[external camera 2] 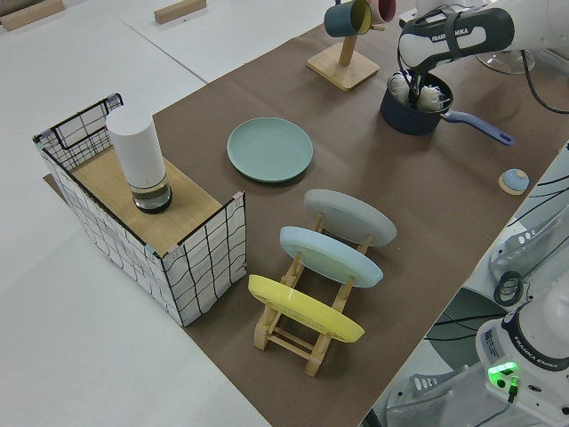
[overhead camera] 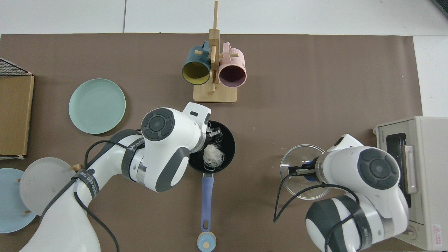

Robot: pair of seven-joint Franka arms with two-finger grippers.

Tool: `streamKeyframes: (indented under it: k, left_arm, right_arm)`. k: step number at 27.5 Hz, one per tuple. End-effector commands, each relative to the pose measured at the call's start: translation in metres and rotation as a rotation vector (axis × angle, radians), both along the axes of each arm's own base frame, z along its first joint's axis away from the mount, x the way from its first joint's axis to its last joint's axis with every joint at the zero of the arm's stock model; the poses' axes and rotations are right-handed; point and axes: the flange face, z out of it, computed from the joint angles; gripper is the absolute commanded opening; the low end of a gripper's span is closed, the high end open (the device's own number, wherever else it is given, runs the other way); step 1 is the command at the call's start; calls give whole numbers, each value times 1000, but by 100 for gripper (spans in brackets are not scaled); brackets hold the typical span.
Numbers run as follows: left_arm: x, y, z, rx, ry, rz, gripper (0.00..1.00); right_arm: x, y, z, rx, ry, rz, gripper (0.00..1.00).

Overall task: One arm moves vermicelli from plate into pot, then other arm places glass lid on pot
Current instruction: 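Carry the vermicelli over the pot with the left gripper while the right lifts the lid, then release the vermicelli into the pot and withdraw the left gripper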

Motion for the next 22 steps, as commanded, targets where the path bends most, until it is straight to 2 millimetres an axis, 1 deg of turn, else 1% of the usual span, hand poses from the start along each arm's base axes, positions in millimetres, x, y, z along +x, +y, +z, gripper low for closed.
streamKeyframes:
  k: [1, 3, 5, 8, 10, 12, 14, 17, 20, 22]
  left_arm:
    - [0, 0, 3, 1, 5, 45, 100]
    - [-1, 1, 5, 9, 15, 44, 100]
    - [0, 2, 17, 19, 24, 40, 100]
    - [10, 10, 50, 38, 35, 39, 100]
    - [16, 18, 71, 55, 48, 32, 100]
    - [23, 28, 89, 69, 57, 31, 100]
    - [29, 42, 102, 81, 58, 28, 100]
    - [28, 58, 131, 100, 41, 13, 100]
    - [23, 75, 154, 120, 22, 6, 99]
    - [19, 93, 175, 137, 3, -7, 99]
  right_arm:
    - [20, -18, 44, -19, -15, 34, 0]
    - [26, -24, 59, -29, -12, 38, 0]
    - [34, -26, 68, -31, -9, 42, 0]
    - [46, -28, 79, -29, -10, 34, 0]
    - [53, -25, 87, -27, -13, 38, 0]
    - [63, -25, 96, -23, -26, 33, 0]
    - [73, -24, 101, -20, -36, 33, 0]
    - [85, -22, 106, -16, -42, 29, 0]
    - [92, -19, 110, -15, -50, 33, 0]
    - [96, -12, 113, -12, -57, 36, 0]
